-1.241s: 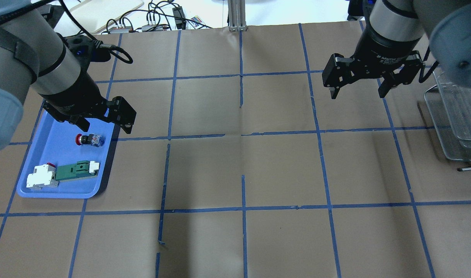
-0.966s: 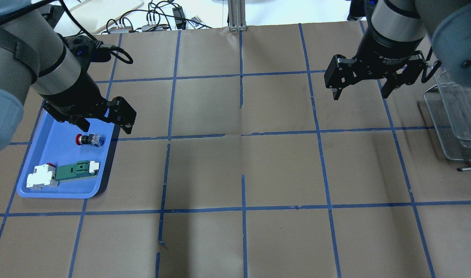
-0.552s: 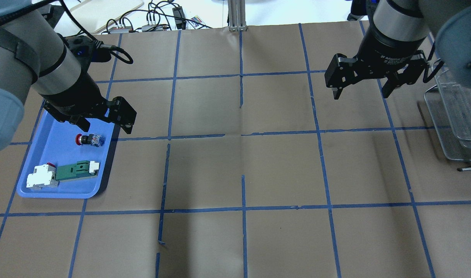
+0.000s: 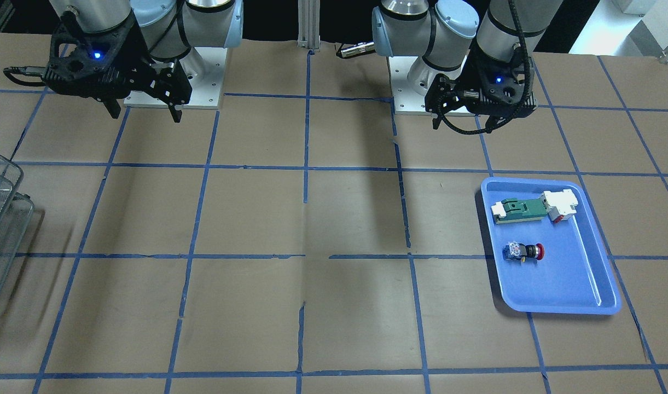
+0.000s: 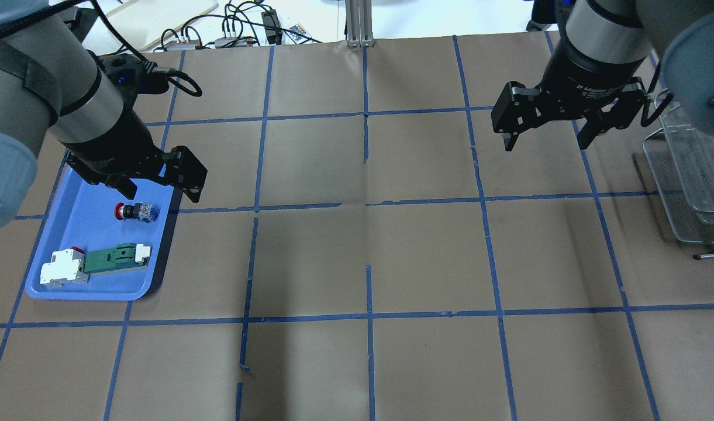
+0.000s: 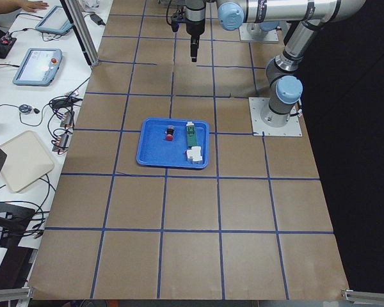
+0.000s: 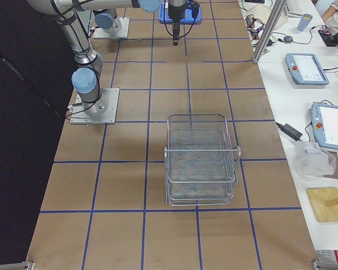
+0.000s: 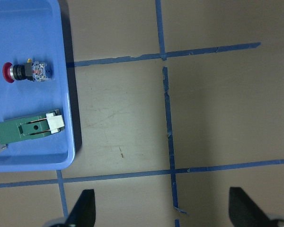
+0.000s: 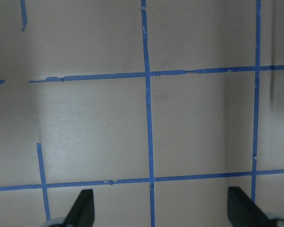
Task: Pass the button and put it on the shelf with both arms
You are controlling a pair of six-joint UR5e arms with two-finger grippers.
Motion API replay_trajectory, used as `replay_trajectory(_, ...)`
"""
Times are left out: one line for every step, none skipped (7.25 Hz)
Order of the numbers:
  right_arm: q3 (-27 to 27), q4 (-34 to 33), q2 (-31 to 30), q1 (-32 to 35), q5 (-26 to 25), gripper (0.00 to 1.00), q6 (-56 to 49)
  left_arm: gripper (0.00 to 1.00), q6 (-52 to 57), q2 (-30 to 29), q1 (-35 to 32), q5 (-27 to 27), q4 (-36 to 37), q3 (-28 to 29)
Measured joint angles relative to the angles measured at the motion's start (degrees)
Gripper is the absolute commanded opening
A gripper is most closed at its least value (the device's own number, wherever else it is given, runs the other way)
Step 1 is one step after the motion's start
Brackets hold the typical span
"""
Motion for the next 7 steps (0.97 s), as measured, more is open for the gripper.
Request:
replay_trajectory(0.0, 0.0, 0.0, 0.0, 0.0, 1.0, 0.0, 1.0, 0.0, 0.0, 0.0, 0.0, 0.0, 0.0)
replay_trajectory(0.0, 0.0, 0.0, 0.0, 0.1, 1.0, 0.0, 1.0, -0.1, -0.1, 0.0, 0.0, 0.0, 0.0)
replay_trajectory(0.0, -0.1, 0.1, 0.1, 0.1, 1.0, 0.1, 1.0, -0.2, -0.1, 0.1, 0.0, 0.0, 0.0)
replay_trajectory(-0.1, -0.3, 0.1, 0.1, 0.2, 1.0, 0.2, 1.0, -0.2, -0.1, 0.1, 0.0, 0.0, 0.0)
replay_trajectory(0.0, -0.4, 0.2, 0.1, 0.2, 1.0, 0.3, 1.0, -0.1, -0.1, 0.1, 0.0, 0.0, 0.0)
replay_trajectory(0.2, -0.4, 0.2, 0.1, 0.2, 1.0, 0.4, 1.0, -0.6, -0.3, 0.4, 0.0, 0.0, 0.0)
replay_trajectory(0.3, -0.5, 0.1, 0.1, 0.2, 1.0, 0.4, 1.0, -2.0, -0.5, 1.8, 0.0, 0.0, 0.0)
